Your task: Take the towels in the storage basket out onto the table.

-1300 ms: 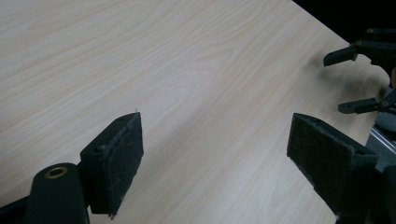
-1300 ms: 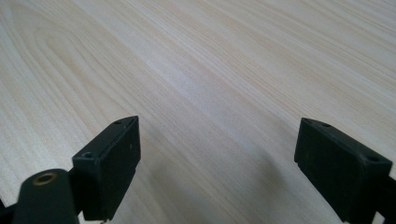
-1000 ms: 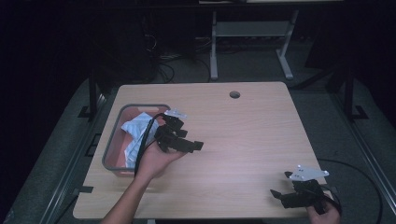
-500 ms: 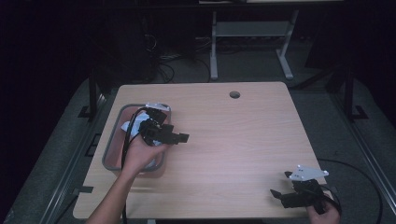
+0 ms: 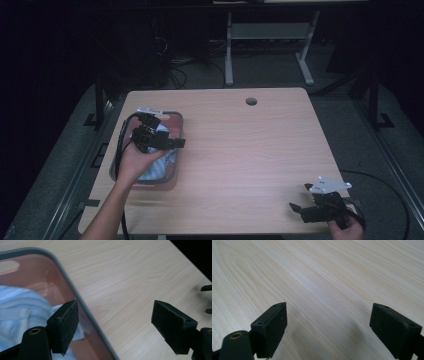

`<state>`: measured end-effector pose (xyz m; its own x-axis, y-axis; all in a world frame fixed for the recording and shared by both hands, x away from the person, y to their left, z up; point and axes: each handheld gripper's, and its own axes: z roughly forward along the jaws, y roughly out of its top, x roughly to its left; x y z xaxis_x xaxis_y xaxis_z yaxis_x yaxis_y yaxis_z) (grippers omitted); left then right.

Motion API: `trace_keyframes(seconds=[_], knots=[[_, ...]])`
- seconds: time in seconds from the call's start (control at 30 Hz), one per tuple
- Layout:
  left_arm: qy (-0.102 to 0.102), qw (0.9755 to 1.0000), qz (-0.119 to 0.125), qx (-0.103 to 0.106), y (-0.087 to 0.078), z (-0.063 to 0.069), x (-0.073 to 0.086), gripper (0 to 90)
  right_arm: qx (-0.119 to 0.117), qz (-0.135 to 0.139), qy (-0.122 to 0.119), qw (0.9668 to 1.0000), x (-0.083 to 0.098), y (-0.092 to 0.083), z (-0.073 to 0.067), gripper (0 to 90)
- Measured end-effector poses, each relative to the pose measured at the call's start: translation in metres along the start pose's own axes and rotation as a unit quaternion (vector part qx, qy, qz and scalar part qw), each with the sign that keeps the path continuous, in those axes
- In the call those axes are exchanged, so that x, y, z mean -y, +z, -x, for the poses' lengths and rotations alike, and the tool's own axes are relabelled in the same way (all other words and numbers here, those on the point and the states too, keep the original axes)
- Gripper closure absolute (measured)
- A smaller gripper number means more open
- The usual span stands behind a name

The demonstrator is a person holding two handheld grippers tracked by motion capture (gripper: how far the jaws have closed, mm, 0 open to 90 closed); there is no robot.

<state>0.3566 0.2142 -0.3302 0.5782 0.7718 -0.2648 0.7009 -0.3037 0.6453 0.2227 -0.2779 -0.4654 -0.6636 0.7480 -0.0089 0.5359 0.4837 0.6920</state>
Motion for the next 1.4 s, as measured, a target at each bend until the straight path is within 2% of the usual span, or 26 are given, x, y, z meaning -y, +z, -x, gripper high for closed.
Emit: trace_keyframes(seconds=[0.33, 0.4, 0.5, 0.63, 0.73, 0.8, 0.87, 0.9, 0.93, 0.97, 1.0, 1.1, 1.13, 1.2, 1.27, 1.3, 1.33, 1.4], knots=[[-0.030, 0.9992, -0.003, -0.025, -0.006, -0.025, 0.010, 22.0, 0.000, 0.000, 0.001, 1.0000, 0.000, 0.000, 0.000, 13.8], [-0.040, 0.9986, -0.006, -0.035, -0.006, -0.033, 0.014, 22.0, 0.000, 0.000, -0.001, 1.0000, 0.000, 0.000, 0.000, 13.8], [-0.048, 0.9979, -0.008, -0.043, -0.006, -0.038, 0.016, 22.0, 0.001, -0.001, 0.000, 1.0000, 0.000, 0.000, 0.000, 13.8], [-0.067, 0.9958, -0.016, -0.060, -0.005, -0.050, 0.022, 22.0, 0.000, 0.000, 0.000, 1.0000, 0.000, 0.000, 0.000, 13.8], [-0.069, 0.9950, -0.022, -0.068, -0.003, -0.054, 0.024, 22.4, 0.000, -0.001, -0.001, 1.0000, 0.000, 0.000, 0.000, 13.8], [-0.073, 0.9939, -0.029, -0.078, 0.000, -0.057, 0.026, 22.9, 0.000, -0.001, -0.001, 1.0000, 0.000, 0.000, -0.001, 13.8], [-0.078, 0.9919, -0.047, -0.089, 0.007, -0.061, 0.028, 23.2, 0.000, -0.001, 0.000, 1.0000, 0.000, 0.000, -0.001, 13.8], [-0.078, 0.9919, -0.047, -0.089, 0.007, -0.061, 0.028, 23.7, 0.000, -0.001, 0.000, 1.0000, 0.000, 0.000, -0.001, 13.8], [-0.078, 0.9908, -0.053, -0.097, 0.010, -0.062, 0.028, 24.6, 0.000, -0.001, 0.000, 1.0000, 0.000, 0.000, -0.001, 13.8], [-0.081, 0.9887, -0.063, -0.109, 0.014, -0.063, 0.029, 24.7, 0.000, -0.001, 0.000, 1.0000, 0.000, 0.000, -0.001, 13.8], [-0.084, 0.9877, -0.067, -0.113, 0.017, -0.063, 0.028, 24.8, 0.000, 0.000, -0.002, 1.0000, 0.000, 0.000, -0.001, 13.8], [-0.082, 0.9867, -0.076, -0.118, 0.021, -0.064, 0.027, 27.5, 0.000, -0.001, -0.002, 1.0000, 0.000, 0.000, -0.001, 13.8], [-0.082, 0.9846, -0.087, -0.127, 0.027, -0.062, 0.027, 29.0, -0.001, 0.000, -0.002, 1.0000, 0.000, 0.000, -0.001, 13.8], [-0.085, 0.9823, -0.100, -0.134, 0.033, -0.062, 0.027, 29.8, -0.001, -0.001, -0.001, 1.0000, 0.000, 0.000, -0.001, 13.8], [-0.079, 0.9790, -0.118, -0.146, 0.039, -0.062, 0.027, 30.2, -0.001, 0.000, -0.002, 1.0000, 0.000, 0.000, -0.001, 13.8], [-0.079, 0.9790, -0.118, -0.146, 0.039, -0.062, 0.027, 30.6, -0.001, 0.000, -0.002, 1.0000, 0.000, 0.000, -0.001, 13.8], [-0.074, 0.9753, -0.135, -0.158, 0.045, -0.063, 0.027, 31.3, -0.001, -0.001, -0.005, 1.0000, 0.000, -0.001, -0.001, 13.8], [-0.065, 0.9716, -0.156, -0.166, 0.051, -0.063, 0.028, 32.4, -0.001, -0.001, -0.004, 1.0000, 0.000, -0.001, -0.001, 13.8]])
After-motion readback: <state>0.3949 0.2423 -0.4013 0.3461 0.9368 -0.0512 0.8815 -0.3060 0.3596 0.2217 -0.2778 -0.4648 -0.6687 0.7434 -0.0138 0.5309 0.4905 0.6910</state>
